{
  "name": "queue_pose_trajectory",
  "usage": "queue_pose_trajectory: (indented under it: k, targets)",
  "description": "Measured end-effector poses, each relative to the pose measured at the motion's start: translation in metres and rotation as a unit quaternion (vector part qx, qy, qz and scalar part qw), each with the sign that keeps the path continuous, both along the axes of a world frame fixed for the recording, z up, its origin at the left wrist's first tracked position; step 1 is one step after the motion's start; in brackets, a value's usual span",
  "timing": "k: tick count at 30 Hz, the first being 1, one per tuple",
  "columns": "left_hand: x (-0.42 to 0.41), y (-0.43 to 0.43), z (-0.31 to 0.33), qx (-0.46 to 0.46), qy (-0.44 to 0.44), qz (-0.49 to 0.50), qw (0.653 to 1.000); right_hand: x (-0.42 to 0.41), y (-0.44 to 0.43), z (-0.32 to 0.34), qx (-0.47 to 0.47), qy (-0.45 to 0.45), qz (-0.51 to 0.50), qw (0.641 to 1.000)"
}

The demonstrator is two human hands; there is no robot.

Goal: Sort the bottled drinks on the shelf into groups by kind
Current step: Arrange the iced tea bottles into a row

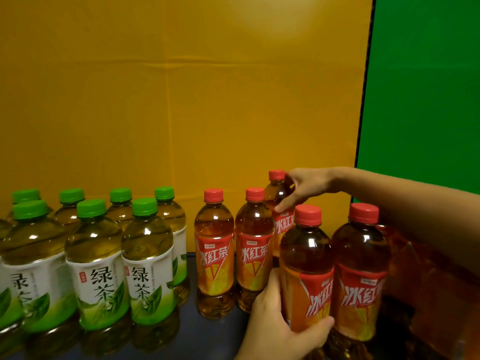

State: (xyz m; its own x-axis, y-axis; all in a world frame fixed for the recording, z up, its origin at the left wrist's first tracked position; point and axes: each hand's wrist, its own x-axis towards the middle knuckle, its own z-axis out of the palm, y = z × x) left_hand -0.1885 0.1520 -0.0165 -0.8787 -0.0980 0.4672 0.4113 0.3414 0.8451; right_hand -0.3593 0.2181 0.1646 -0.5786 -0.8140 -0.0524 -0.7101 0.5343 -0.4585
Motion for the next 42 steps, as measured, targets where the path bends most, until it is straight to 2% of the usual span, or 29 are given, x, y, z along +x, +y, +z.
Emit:
queue_pose_trajectory:
  k: [4,7,12,18,22,32,42]
  targets:
    - [0.003,-0.002,0.0,0.0,-0.005,0.012,1.0,0.004,0.02,0.025,-0.085,0.009,-0.043,0.995]
    - [0.007,-0.008,-0.001,0.002,-0.021,0.039,0.999,0.014,0.032,0.041,-0.194,0.001,-0.075,0.978]
    - [0.019,-0.024,0.001,-0.015,-0.036,0.062,0.997,0.045,0.044,0.059,-0.39,0.005,-0.102,0.915]
    - [0.035,-0.049,0.006,-0.015,-0.039,0.079,0.996,0.099,0.052,0.077,-0.509,0.082,-0.09,0.852]
    - [0.047,-0.065,0.006,-0.024,-0.041,0.092,0.995,0.135,0.054,0.07,-0.511,0.088,-0.079,0.851]
    - [0.064,-0.086,0.003,-0.022,-0.024,0.129,0.991,0.182,0.046,0.001,-0.467,0.004,-0.064,0.882]
    - [0.07,-0.089,-0.01,-0.029,0.023,0.181,0.983,0.17,0.022,-0.095,-0.484,-0.07,-0.113,0.865]
